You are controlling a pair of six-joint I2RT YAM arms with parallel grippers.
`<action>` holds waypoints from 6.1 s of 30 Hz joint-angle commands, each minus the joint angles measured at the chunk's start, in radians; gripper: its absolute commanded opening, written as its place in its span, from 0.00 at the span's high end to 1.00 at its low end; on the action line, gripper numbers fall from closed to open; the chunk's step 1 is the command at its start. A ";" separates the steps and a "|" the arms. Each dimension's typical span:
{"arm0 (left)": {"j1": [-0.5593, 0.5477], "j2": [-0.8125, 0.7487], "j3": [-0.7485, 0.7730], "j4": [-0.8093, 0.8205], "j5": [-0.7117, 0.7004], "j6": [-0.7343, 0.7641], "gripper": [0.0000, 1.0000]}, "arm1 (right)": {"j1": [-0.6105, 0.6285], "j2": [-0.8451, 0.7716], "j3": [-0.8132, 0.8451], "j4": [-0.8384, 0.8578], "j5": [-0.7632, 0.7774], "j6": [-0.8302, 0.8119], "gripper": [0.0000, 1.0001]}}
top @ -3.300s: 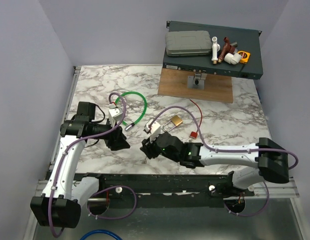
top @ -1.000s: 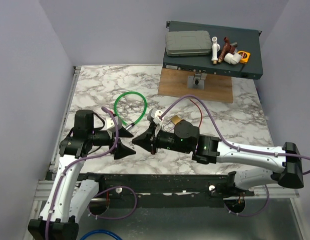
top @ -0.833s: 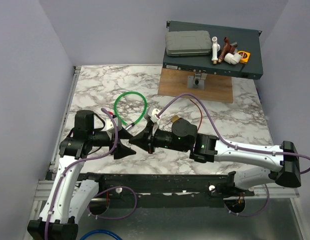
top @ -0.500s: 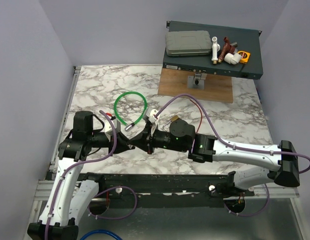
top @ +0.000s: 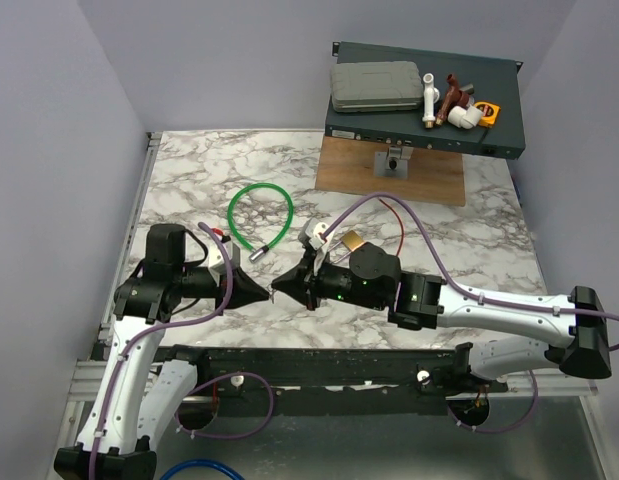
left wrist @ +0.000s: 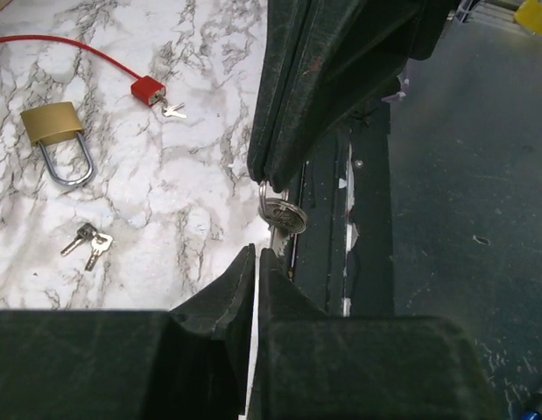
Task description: Unlock with the key
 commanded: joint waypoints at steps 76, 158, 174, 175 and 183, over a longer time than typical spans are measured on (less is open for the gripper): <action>-0.095 0.124 0.302 -0.536 -0.112 0.342 1.00 | -0.065 0.144 0.340 -0.379 -0.460 -0.206 0.54; -0.500 1.015 0.505 0.399 -0.852 -0.240 1.00 | -0.065 -0.601 -0.080 -0.340 0.208 0.059 0.99; -0.641 1.298 0.684 0.315 -1.115 -0.212 1.00 | -0.065 -0.576 0.011 -0.370 0.135 0.019 0.99; -0.642 1.307 0.696 0.305 -1.118 -0.216 1.00 | -0.065 -0.574 0.014 -0.372 0.131 0.017 0.99; -0.646 1.381 0.772 0.263 -1.140 -0.230 1.00 | -0.066 -0.558 0.038 -0.384 0.103 0.019 0.99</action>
